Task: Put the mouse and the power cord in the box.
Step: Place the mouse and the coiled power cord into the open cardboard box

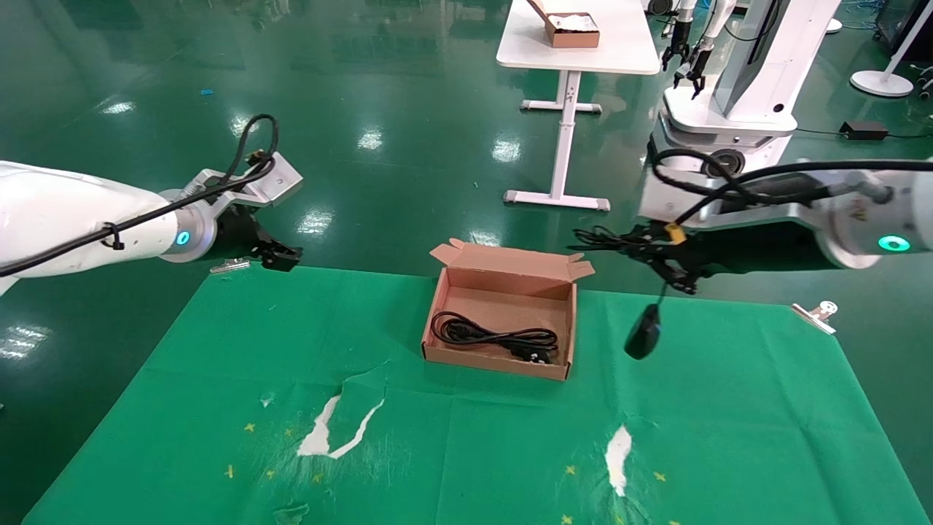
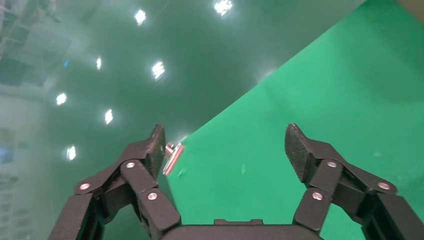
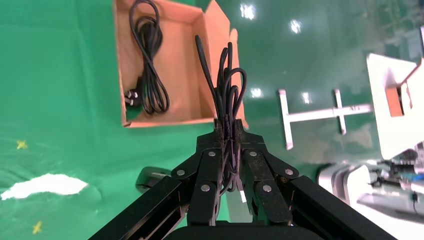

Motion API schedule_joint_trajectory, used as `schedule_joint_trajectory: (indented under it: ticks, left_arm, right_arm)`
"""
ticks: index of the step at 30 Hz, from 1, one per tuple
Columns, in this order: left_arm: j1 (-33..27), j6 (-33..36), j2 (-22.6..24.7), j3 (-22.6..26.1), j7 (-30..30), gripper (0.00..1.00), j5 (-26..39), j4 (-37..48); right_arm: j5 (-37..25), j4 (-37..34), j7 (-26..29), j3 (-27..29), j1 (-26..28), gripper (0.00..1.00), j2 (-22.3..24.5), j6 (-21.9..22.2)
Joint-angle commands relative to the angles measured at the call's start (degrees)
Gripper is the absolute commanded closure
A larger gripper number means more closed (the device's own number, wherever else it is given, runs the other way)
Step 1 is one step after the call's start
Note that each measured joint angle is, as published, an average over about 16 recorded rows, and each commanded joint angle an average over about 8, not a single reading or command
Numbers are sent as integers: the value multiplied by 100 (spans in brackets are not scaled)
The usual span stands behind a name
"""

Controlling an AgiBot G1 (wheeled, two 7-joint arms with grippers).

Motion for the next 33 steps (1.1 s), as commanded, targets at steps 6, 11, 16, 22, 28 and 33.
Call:
schedule_joint_trajectory:
  ticks: [6,11,16,22,28,33]
  left_arm:
    - [10,35,-92,0,-52,0,12,-122]
    - [15,43,-109,9,-104,0,44,-171]
    - [19,49,-123,16,-148,0,72,-212]
    - [23,55,-137,24,-191,0,99,-252]
    - [26,60,-148,30,-226,0,121,-283]
    - [28,63,-155,35,-250,0,135,-304]
  right_arm:
    - [204,-801,-771,-100,135,100,-607,141]
    - [366,-1836,-1696,-203,273,100,-1345,373]
    - [467,-3106,-2622,-291,435,100,-2143,679]
    - [714,-3912,-3440,-461,454,100,-2637,1373]
    - [1281,-3810,-3618,-819,404,100,-2682,2135]
    - [1798,-3710,-3560,-1206,413,100,-2678,2332]
